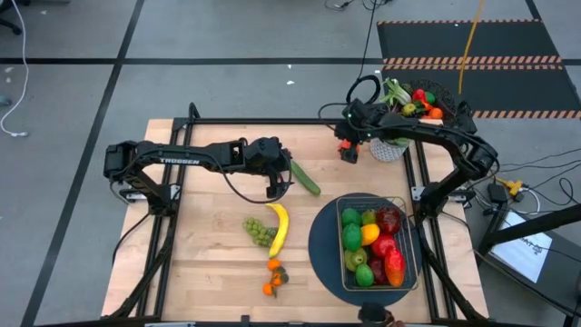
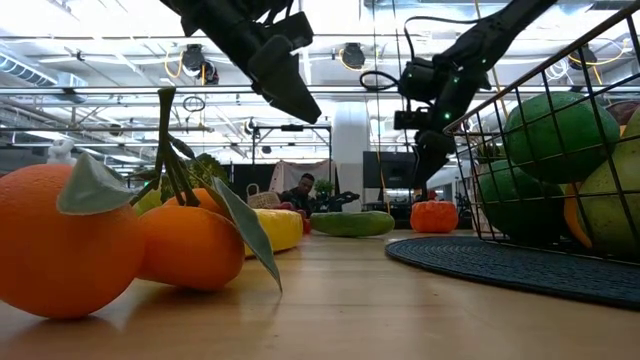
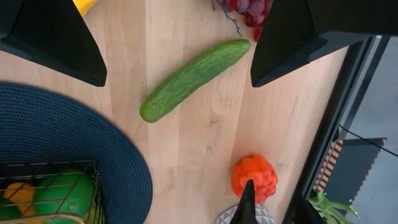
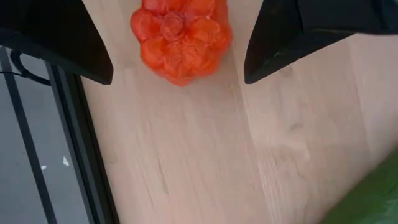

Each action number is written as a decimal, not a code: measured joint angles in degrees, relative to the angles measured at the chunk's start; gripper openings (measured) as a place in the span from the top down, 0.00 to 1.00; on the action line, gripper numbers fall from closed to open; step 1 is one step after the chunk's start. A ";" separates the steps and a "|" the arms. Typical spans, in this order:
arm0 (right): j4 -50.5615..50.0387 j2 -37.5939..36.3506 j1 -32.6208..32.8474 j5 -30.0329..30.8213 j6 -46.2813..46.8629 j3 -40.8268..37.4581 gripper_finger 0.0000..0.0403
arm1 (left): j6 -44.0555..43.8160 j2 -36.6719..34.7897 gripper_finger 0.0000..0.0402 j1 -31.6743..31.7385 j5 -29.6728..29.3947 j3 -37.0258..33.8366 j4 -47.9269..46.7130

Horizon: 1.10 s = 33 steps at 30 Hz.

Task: Build produce basket
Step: Put the tangerine into the wire basket

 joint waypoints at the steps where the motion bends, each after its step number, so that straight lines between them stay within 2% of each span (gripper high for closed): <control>1: -0.11 0.00 -0.24 0.00 -0.20 0.00 0.11 | 0.01 0.00 0.01 0.00 0.01 0.00 0.01; 10: -1.43 2.88 -2.08 -1.09 -0.54 -0.07 0.11 | 0.04 0.00 0.01 0.00 0.01 0.00 0.05; 24: -1.81 8.11 -2.13 3.06 1.53 -0.09 0.11 | 0.04 0.00 0.01 0.00 -0.01 0.00 0.04; 27: -1.51 8.07 -1.95 6.37 1.46 -0.09 0.13 | 0.07 0.00 0.01 0.00 0.01 0.00 0.04; 33: -2.76 8.00 -1.88 6.51 1.57 -0.09 0.20 | 0.07 0.00 0.01 0.00 -0.01 0.00 0.04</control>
